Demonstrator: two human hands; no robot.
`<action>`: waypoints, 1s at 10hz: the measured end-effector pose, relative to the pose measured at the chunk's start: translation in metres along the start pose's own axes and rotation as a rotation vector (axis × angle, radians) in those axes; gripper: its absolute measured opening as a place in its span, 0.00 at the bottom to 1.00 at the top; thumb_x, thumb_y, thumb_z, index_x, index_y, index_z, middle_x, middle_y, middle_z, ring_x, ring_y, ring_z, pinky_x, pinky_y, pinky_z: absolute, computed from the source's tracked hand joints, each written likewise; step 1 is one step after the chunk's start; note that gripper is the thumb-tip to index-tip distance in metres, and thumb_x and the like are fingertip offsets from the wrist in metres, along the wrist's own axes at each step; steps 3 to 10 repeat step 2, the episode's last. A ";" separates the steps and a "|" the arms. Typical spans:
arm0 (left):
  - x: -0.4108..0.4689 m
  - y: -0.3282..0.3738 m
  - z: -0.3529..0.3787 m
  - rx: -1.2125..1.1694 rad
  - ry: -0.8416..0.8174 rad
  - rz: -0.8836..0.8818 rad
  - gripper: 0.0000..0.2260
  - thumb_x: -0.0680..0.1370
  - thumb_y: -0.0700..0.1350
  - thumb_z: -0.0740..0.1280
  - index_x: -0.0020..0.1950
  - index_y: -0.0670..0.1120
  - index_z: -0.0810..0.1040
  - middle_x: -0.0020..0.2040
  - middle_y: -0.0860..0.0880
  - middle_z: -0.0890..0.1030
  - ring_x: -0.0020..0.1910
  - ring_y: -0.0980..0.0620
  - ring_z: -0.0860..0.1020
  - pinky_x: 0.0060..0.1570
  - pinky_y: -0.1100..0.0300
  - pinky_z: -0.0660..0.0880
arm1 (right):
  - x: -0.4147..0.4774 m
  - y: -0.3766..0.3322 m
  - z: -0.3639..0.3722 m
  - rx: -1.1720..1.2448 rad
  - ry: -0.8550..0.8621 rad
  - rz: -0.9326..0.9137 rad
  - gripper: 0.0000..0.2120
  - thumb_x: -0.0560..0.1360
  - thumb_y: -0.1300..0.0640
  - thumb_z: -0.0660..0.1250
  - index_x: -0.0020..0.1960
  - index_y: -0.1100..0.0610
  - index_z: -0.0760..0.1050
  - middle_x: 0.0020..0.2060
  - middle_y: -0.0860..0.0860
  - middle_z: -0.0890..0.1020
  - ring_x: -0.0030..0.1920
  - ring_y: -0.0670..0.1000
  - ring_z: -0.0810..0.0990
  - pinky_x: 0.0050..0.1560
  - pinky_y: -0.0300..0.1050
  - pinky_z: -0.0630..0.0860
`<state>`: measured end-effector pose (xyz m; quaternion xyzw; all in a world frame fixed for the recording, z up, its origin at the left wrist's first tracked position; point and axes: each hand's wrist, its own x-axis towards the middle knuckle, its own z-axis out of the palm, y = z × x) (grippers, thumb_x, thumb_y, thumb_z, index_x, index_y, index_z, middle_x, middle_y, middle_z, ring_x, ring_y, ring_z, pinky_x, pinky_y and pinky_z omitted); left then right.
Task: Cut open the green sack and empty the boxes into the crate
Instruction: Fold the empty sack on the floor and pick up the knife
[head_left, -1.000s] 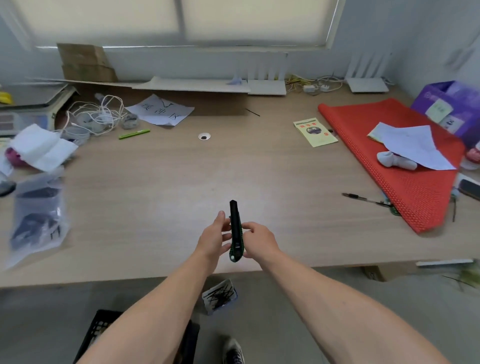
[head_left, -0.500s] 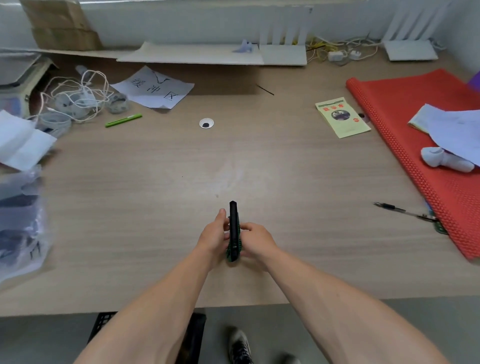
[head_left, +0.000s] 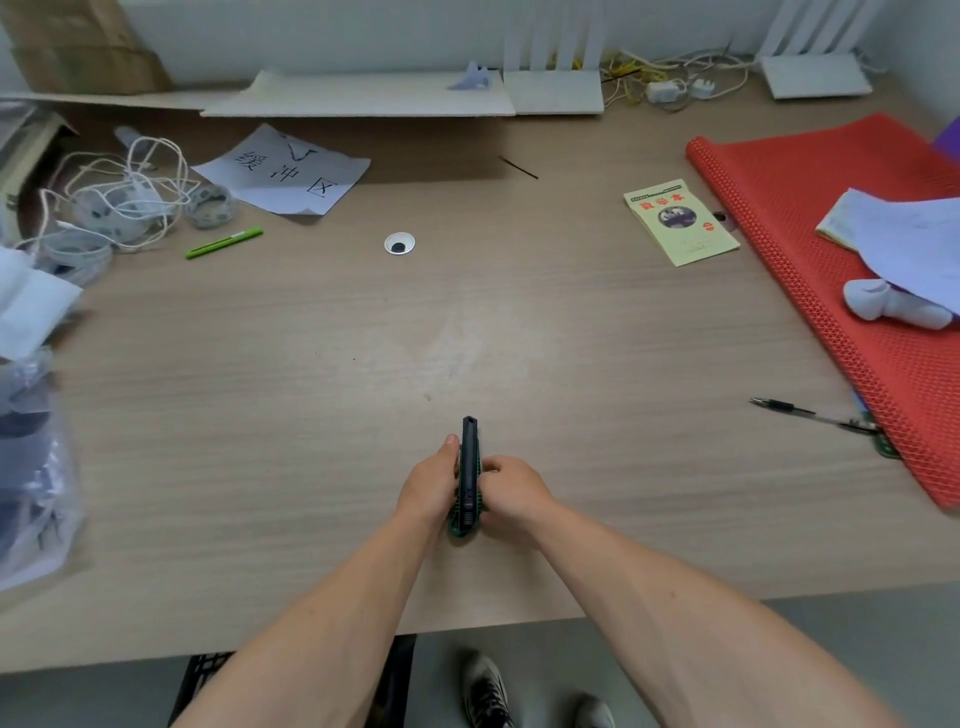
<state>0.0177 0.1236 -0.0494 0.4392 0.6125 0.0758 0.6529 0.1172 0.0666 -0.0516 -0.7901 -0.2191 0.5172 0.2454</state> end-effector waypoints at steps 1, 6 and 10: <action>0.007 -0.007 0.000 0.036 -0.009 0.000 0.36 0.62 0.73 0.56 0.45 0.42 0.81 0.50 0.34 0.81 0.52 0.35 0.80 0.56 0.50 0.75 | -0.006 -0.006 -0.009 -0.089 0.014 -0.029 0.19 0.74 0.60 0.58 0.64 0.58 0.75 0.60 0.58 0.79 0.57 0.60 0.79 0.59 0.54 0.78; -0.004 0.003 -0.002 0.070 0.001 0.030 0.33 0.68 0.70 0.55 0.41 0.38 0.72 0.52 0.26 0.72 0.52 0.29 0.73 0.55 0.42 0.72 | -0.016 -0.016 -0.027 -0.171 0.048 -0.052 0.28 0.78 0.59 0.56 0.77 0.59 0.60 0.74 0.58 0.68 0.69 0.60 0.72 0.68 0.49 0.70; -0.004 0.003 -0.002 0.070 0.001 0.030 0.33 0.68 0.70 0.55 0.41 0.38 0.72 0.52 0.26 0.72 0.52 0.29 0.73 0.55 0.42 0.72 | -0.016 -0.016 -0.027 -0.171 0.048 -0.052 0.28 0.78 0.59 0.56 0.77 0.59 0.60 0.74 0.58 0.68 0.69 0.60 0.72 0.68 0.49 0.70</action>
